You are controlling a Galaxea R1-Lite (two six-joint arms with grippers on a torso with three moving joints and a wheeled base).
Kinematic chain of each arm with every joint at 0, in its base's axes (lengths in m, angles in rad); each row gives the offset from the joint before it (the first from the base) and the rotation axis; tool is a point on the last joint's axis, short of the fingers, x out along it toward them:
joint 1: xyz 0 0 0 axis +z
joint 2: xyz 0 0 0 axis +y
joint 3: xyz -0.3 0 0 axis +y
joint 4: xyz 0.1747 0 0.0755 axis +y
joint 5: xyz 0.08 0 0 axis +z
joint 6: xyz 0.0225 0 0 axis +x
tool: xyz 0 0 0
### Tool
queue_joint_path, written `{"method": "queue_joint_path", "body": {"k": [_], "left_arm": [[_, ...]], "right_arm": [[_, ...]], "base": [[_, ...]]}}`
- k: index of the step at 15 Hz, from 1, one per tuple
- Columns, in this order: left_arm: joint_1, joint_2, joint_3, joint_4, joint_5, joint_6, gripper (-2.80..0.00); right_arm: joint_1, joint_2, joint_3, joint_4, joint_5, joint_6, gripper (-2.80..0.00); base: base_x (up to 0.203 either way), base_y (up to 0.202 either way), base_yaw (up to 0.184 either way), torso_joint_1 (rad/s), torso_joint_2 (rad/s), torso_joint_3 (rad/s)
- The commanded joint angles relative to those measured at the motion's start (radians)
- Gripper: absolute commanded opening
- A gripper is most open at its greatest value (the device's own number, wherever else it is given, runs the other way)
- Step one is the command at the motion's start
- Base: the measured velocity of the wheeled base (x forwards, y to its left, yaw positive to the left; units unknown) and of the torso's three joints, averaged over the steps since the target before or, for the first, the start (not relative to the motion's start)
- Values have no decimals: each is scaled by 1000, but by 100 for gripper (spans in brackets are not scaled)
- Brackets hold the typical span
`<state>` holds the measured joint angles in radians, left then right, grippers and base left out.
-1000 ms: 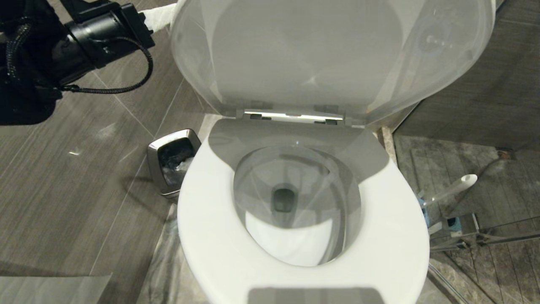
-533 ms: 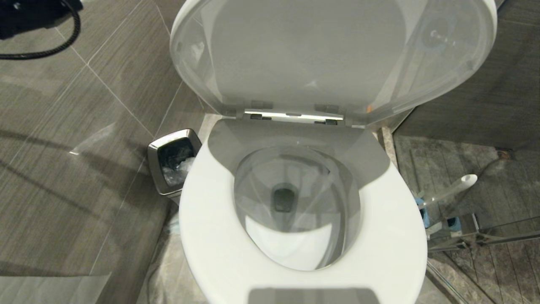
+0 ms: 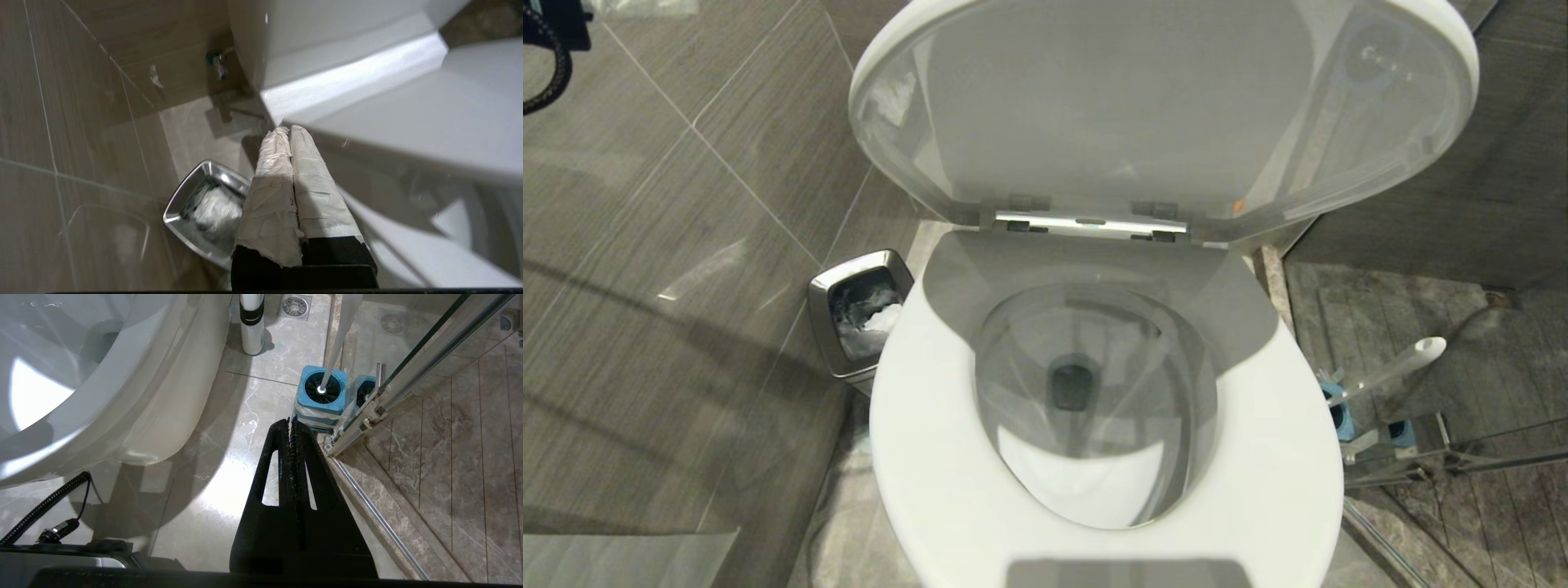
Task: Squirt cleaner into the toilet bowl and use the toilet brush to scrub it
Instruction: Close the toilet lid
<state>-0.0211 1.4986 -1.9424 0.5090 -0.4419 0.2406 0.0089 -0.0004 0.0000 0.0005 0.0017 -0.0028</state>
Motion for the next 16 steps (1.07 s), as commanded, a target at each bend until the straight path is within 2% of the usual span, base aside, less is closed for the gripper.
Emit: {"method": "queue_joint_path", "body": {"k": [1,10,16], "left_arm": [[2,-48,6,92,-3,84,-280],[10,-32,3,115,0,82,-280],[7,-36,5,98,0,82,-280]], "right_arm": [[0,0,2,0,0,0,-280],[0,0,2,0,0,0,-280],[0,0,2,0,0,0,-280]], "base": [[0,0,0,0,0,0],[0,0,0,0,0,0],[0,0,0,1,3,155]]}}
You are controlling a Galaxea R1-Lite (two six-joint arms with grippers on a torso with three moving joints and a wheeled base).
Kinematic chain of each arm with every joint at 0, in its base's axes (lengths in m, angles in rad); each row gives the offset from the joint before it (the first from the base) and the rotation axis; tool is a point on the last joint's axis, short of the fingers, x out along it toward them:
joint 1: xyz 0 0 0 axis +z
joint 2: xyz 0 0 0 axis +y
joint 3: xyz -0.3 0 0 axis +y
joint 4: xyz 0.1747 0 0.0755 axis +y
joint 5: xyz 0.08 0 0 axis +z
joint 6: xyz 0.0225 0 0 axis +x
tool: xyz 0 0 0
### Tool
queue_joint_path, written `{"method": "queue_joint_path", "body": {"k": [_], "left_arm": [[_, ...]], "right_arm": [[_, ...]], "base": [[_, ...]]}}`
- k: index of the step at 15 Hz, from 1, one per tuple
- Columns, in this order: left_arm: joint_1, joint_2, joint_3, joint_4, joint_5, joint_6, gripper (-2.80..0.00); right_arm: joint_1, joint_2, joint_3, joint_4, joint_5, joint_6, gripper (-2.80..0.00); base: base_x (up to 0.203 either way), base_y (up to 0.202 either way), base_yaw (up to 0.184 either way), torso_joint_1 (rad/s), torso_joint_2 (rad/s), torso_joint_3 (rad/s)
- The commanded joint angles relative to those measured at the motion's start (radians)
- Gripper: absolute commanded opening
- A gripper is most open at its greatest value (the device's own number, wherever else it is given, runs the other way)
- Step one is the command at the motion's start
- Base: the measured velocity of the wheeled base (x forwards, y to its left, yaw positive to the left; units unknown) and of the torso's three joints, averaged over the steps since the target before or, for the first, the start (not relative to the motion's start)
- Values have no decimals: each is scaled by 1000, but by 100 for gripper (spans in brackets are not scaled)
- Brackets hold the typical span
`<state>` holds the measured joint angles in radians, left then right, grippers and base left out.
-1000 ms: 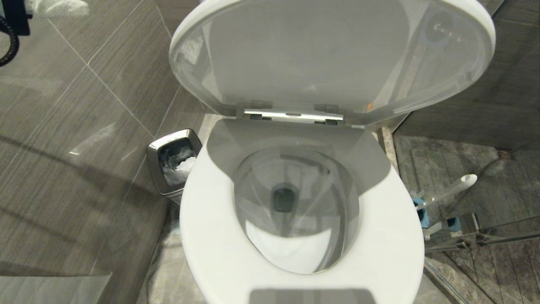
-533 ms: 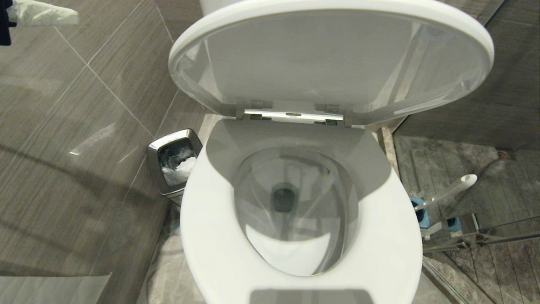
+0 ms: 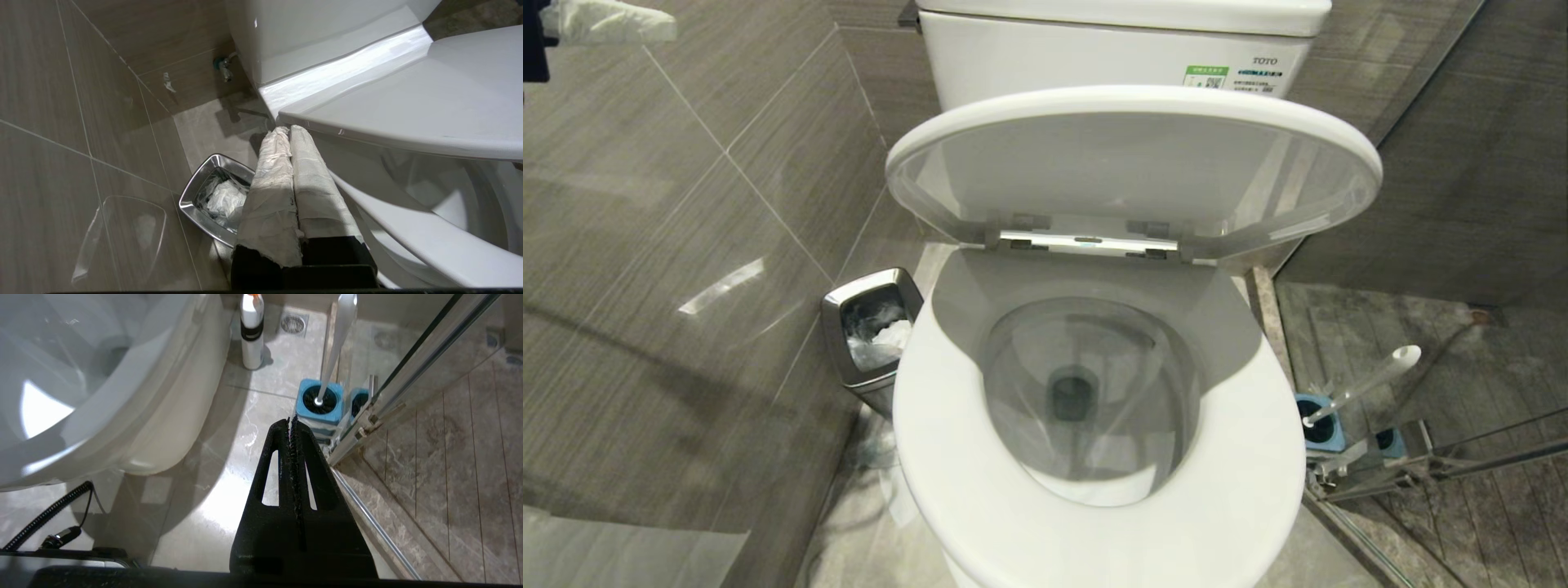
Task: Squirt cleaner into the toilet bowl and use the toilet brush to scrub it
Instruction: Close the toilet lid
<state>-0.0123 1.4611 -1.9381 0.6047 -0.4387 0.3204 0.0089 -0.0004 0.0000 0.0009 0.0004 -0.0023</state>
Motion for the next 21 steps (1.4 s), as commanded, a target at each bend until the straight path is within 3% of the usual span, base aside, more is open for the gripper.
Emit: {"method": "queue_joint_path", "body": {"k": [1,15,21], "left_arm": [[-1,-1,1,3,-3,3,-280],[-24,-52,19,5,-6,17,-280],[-46,-67,65,60,6,49,-280]], "right_arm": [[0,0,0,-1,0,-1,-280],[0,0,1,-1,1,-1,-280],[0,0,2,-1,1,-1,-280]], "base": [[0,0,0,-2,3,202],[0,0,0,0,2,202],[0,0,0,1,0,41]]}}
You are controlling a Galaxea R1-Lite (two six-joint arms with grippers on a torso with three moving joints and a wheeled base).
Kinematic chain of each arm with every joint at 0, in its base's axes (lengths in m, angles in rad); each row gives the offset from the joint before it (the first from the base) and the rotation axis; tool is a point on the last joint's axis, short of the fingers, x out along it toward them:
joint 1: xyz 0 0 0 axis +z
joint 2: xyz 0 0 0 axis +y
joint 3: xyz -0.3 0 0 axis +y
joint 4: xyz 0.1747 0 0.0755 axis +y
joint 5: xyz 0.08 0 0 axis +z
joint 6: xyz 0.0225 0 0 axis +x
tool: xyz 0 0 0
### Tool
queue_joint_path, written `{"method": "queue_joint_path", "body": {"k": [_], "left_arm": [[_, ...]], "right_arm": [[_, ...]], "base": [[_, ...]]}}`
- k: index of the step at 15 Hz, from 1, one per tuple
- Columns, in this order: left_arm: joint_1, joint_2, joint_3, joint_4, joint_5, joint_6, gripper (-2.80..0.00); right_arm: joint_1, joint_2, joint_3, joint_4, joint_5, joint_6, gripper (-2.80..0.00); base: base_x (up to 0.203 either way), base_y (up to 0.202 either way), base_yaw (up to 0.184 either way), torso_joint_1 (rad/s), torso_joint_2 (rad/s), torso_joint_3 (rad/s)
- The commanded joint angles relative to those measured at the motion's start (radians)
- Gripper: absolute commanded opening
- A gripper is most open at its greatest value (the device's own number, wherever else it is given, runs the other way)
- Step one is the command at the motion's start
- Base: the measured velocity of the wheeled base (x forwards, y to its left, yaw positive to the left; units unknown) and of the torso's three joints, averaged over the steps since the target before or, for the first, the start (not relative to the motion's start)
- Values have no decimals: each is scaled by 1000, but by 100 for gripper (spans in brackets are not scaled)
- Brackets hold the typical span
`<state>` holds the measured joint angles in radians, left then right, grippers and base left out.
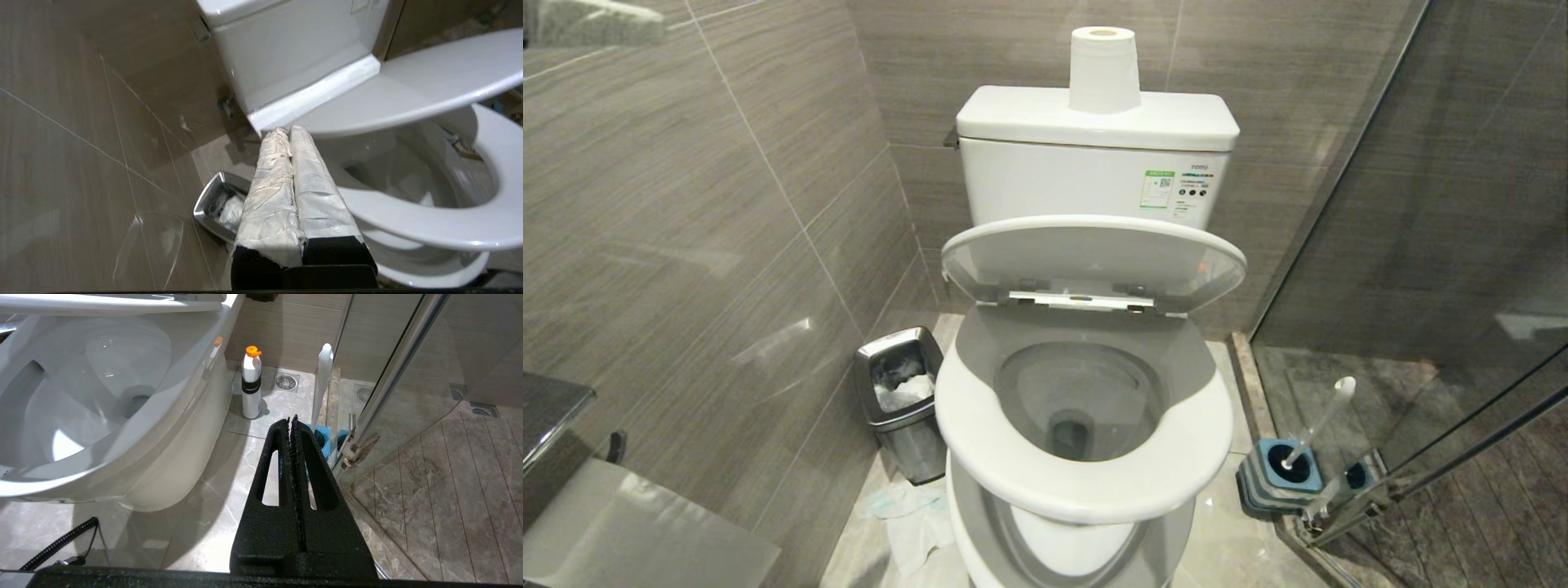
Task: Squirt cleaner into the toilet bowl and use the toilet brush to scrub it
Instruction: Close the toilet lid
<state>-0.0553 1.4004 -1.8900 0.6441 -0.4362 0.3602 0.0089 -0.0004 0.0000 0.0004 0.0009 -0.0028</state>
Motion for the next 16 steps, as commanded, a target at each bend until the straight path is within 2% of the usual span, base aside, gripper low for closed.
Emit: {"method": "queue_joint_path", "body": {"k": [1,4,5,7,11,13,16], "left_arm": [[-3,-12,22,34,20,7,-280],[-26,10,10,32,126,-3,-280],[-42,21,-9,31,141,-14,-280],[-74,52,-54,28,143,-27,-280],[-175,56,-55,-26,144,-10,-280],[-210,69,-54,-89,153,-8,-280],[-283,103,-47,-169,208,-3,-280]], "right_arm": [[0,0,2,0,1,0,-280],[0,0,2,0,-1,0,-280],[0,0,2,1,1,0,-280],[0,0,1,1,1,0,-280],[0,0,2,0,1,0,-280],[0,0,2,1,1,0,-280],[0,0,2,0,1,0,-280]], "base": [[0,0,0,0,0,0],[0,0,0,0,0,0],[0,0,0,0,0,0],[0,0,0,0,0,0],[0,0,0,0,0,0],[0,0,0,0,0,0],[0,0,0,0,0,0]]}}
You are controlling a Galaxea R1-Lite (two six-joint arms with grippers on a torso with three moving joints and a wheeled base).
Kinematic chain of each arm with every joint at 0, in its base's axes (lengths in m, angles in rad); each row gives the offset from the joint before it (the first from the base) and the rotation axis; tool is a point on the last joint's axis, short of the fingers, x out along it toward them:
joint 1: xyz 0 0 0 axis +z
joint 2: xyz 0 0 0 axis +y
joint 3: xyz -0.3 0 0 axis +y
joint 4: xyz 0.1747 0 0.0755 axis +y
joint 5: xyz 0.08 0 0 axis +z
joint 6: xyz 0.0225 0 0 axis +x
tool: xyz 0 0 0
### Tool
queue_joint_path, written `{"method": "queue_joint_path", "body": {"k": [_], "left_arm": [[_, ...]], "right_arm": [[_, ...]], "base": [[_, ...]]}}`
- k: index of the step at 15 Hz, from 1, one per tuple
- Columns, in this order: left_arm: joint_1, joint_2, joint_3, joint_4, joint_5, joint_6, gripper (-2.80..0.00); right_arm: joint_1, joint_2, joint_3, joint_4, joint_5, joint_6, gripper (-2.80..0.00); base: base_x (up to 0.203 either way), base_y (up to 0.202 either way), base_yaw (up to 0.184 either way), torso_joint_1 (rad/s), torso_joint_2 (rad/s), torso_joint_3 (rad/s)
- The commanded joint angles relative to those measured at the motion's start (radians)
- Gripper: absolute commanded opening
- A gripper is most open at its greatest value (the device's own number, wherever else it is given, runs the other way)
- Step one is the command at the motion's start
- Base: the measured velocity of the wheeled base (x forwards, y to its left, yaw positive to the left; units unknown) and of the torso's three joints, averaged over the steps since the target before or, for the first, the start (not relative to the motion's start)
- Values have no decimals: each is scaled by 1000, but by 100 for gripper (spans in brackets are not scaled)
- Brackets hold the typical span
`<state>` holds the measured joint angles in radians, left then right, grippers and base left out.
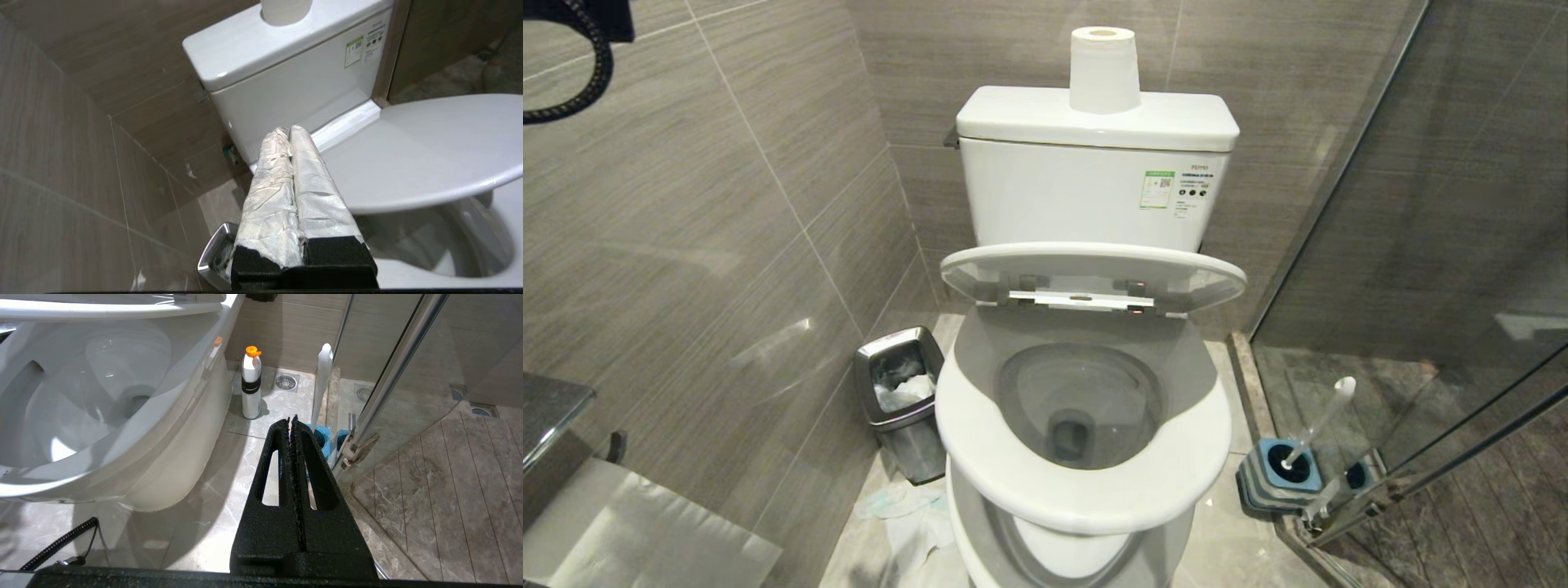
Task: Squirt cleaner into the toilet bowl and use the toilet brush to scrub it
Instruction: Close the toilet lid
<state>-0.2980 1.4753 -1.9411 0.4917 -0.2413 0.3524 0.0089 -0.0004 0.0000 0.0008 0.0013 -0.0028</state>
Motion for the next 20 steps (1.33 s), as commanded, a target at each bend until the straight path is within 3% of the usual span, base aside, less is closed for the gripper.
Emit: {"method": "queue_joint_path", "body": {"k": [1,7,11,15,20], "left_arm": [[-67,48,5,-32,29,19,-280],[-210,134,7,-50,172,108,-280],[-261,199,28,-40,174,232,-280],[-319,206,172,33,174,299,-280],[-340,278,133,72,171,500,-280]], "right_arm": [[0,0,2,1,0,0,-280],[0,0,2,-1,0,0,-280],[0,0,2,-1,0,0,-280],[0,0,2,-1,0,0,-280],[0,0,2,1,0,0,-280]], "base": [[0,0,0,0,0,0],[0,0,0,0,0,0],[0,0,0,0,0,0],[0,0,0,0,0,0],[0,0,0,0,0,0]]}}
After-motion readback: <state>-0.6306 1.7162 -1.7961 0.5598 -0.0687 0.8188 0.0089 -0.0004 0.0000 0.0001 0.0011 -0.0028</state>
